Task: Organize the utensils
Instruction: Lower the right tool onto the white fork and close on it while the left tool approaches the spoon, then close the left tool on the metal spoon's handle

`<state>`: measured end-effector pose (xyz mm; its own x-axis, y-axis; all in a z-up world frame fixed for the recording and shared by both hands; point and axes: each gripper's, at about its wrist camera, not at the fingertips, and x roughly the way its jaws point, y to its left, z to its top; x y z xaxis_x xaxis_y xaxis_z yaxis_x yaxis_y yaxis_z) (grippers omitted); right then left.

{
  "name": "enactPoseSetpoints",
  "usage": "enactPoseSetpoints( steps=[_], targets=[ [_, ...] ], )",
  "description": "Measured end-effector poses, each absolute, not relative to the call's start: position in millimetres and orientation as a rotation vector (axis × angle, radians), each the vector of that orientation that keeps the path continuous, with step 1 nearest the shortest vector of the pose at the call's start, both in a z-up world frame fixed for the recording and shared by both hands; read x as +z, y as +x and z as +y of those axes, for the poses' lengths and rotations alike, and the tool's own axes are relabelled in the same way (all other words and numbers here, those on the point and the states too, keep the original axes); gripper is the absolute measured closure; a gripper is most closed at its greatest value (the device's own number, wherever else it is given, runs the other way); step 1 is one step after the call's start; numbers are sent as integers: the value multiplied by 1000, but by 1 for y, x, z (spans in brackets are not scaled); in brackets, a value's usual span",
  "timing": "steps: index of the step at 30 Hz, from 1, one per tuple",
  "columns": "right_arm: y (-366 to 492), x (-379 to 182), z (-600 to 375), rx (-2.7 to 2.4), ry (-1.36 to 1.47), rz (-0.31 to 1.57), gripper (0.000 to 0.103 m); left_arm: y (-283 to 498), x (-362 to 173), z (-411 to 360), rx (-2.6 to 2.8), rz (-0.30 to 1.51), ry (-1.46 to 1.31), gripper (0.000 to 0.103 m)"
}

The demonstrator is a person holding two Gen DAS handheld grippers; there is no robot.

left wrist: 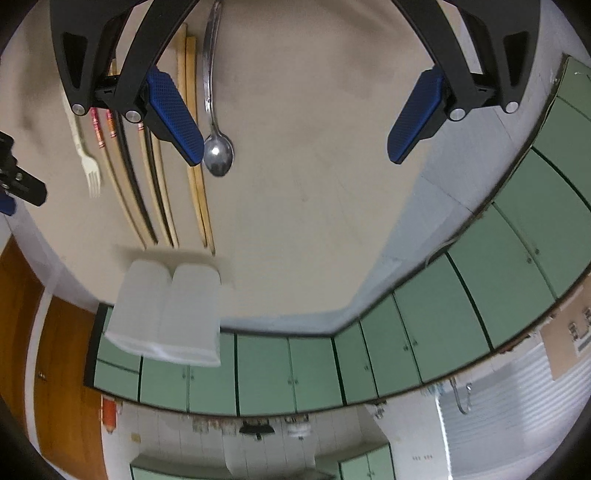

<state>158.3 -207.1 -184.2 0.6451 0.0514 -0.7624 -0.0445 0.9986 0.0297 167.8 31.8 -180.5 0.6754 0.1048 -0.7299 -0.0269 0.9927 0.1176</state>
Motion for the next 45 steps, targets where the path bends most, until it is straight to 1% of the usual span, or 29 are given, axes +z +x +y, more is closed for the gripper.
enactPoseSetpoints(
  steps=[2,7,11,13,16,18,20,21,23,25,45],
  targets=[
    [167,-195,-207,60,22,903,24,175,-189,30,65,861,103,6],
    [184,-217,-205,81,33,979,35,185,-199,28,51,900,103,6],
    [195,-227,-198,97,33,1013,39,192,-202,27,39,913,103,6],
    [201,-232,-196,104,36,1026,44,194,-204,28,34,923,103,6],
    [208,-239,-194,93,34,1055,47,197,-205,28,27,935,98,6],
    [211,-242,-191,84,26,1060,47,199,-205,27,23,940,93,6],
    [213,-242,-188,84,9,1056,52,200,-205,26,15,946,87,6],
    [212,-242,-187,89,10,1054,59,200,-206,25,9,948,84,6],
    [211,-242,-184,92,-5,1048,66,201,-206,23,-1,951,87,6],
    [210,-239,-183,93,-27,1040,82,204,-208,19,-3,955,93,6],
    [210,-238,-191,122,-5,1031,82,224,-228,27,36,1005,82,7]
  ],
)
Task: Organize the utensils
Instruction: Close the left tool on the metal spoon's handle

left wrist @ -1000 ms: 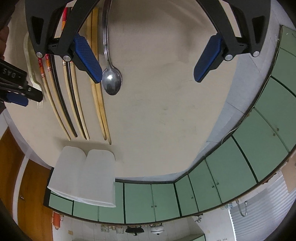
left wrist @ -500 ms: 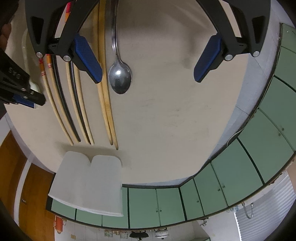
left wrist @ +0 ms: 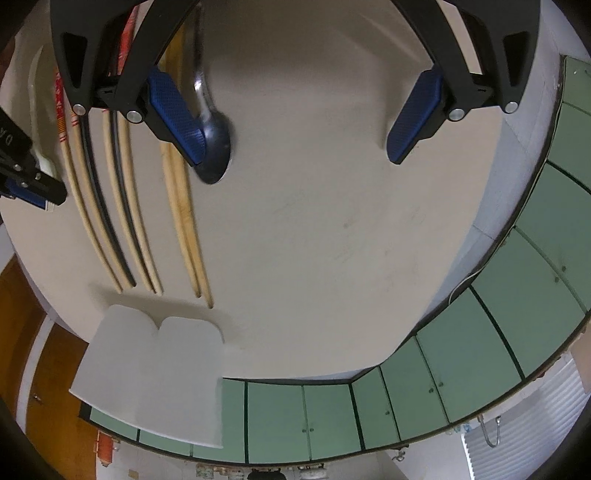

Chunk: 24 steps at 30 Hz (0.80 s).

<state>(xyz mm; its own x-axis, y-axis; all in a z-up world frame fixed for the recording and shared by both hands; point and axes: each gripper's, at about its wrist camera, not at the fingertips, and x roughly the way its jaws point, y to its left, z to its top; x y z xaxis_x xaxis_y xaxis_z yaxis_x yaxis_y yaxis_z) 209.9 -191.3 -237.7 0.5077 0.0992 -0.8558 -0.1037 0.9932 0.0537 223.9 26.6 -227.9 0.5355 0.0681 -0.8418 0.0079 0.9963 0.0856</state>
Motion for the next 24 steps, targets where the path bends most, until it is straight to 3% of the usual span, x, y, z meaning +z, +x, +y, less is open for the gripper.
enactPoseSetpoints(
  steps=[24],
  targets=[
    [209,-235,-190,123,-6,1031,82,226,-231,29,22,1022,42,6]
  ],
)
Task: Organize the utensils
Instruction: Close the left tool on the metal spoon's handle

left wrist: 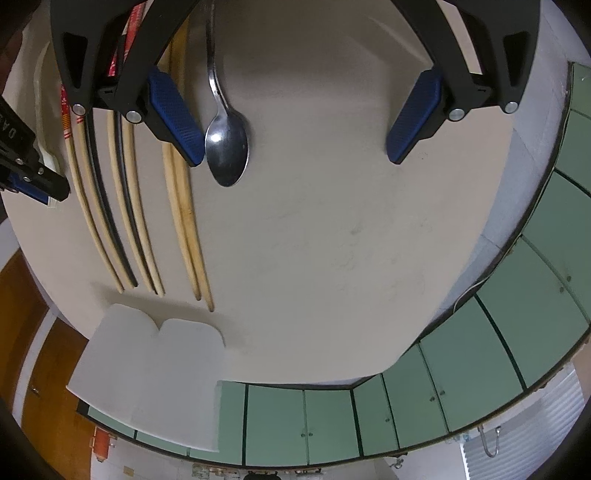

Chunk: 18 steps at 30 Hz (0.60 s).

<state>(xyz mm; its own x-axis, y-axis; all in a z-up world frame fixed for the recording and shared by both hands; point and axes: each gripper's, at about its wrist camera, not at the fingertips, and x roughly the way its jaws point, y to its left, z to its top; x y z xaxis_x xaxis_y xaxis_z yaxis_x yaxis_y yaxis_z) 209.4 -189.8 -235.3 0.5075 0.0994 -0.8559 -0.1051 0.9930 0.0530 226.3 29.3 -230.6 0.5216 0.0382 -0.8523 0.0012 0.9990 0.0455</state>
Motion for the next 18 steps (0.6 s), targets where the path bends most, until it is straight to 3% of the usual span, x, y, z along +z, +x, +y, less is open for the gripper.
enactPoseSetpoints(
  steps=[14,18],
  targets=[
    [213,-234,-192,131,7,1047,81,243,-231,39,43,1057,-3,7],
    [215,-235,-196,136,35,1062,81,245,-229,40,30,1053,0,19]
  ],
)
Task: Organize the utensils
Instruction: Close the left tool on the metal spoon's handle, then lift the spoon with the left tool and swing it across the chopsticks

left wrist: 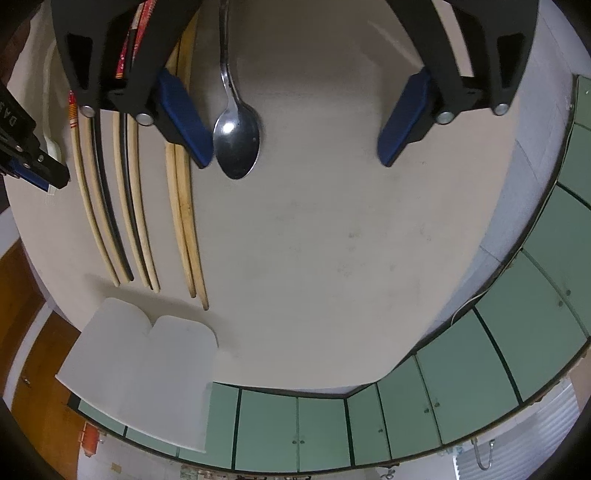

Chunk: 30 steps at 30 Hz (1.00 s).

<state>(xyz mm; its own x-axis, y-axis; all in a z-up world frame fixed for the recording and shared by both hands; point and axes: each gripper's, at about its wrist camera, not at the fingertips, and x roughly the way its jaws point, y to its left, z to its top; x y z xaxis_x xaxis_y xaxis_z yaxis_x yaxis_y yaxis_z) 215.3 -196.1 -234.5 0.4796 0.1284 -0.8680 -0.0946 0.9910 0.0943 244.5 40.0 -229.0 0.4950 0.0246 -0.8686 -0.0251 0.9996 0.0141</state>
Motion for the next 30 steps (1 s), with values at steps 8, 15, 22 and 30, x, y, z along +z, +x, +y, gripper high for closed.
enactPoseSetpoints(
  steps=[8,15,22,30],
  targets=[
    [217,-235,-193,138,19,1071,74,240,-228,25,-33,1056,-13,39],
    [219,-236,-192,140,-8,1076,82,236,-229,25,-53,1045,-34,76],
    [209,-225,-208,212,79,1009,83,226,-220,23,-115,982,-57,77],
    [188,-198,-215,270,94,872,83,196,-198,18,-198,794,-44,77]
  ],
)
